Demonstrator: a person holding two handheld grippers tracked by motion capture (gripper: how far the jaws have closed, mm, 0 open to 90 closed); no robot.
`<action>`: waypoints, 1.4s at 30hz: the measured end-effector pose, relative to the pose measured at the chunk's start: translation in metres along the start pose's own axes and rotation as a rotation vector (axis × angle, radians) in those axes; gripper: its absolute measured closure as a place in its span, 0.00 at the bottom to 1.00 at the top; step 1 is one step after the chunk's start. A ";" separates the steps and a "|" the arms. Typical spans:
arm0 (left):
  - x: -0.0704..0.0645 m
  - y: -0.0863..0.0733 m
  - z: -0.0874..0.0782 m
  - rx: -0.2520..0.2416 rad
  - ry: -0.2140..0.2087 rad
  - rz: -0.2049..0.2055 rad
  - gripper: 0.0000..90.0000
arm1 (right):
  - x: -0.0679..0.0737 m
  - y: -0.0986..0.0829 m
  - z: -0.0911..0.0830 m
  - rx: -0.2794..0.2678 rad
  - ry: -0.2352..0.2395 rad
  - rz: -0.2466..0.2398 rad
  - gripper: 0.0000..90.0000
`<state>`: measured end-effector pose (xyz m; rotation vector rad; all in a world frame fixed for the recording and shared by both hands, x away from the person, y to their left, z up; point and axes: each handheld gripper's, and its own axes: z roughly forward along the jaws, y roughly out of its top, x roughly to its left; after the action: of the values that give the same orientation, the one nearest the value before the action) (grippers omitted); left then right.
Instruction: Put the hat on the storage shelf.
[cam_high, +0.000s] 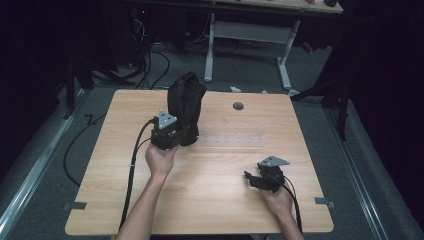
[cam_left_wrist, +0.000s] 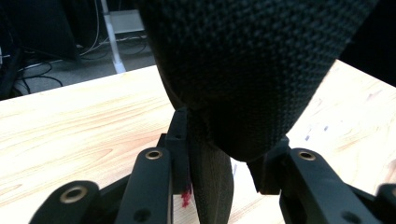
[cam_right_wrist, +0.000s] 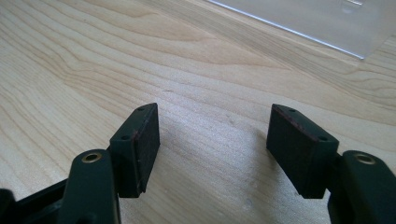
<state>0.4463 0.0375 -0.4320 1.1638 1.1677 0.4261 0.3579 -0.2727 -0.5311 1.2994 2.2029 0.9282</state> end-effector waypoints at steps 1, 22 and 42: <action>0.000 0.000 0.000 0.003 -0.001 -0.001 0.72 | 0.000 0.000 0.000 0.000 0.000 -0.001 0.39; 0.006 0.007 -0.009 0.058 -0.038 -0.079 0.34 | 0.000 0.000 0.000 -0.001 0.000 -0.002 0.39; 0.009 0.007 -0.033 0.067 -0.078 -0.098 0.27 | 0.000 0.000 0.000 0.000 0.001 -0.001 0.39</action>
<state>0.4237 0.0635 -0.4284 1.1657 1.1729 0.2663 0.3580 -0.2728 -0.5311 1.2984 2.2035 0.9287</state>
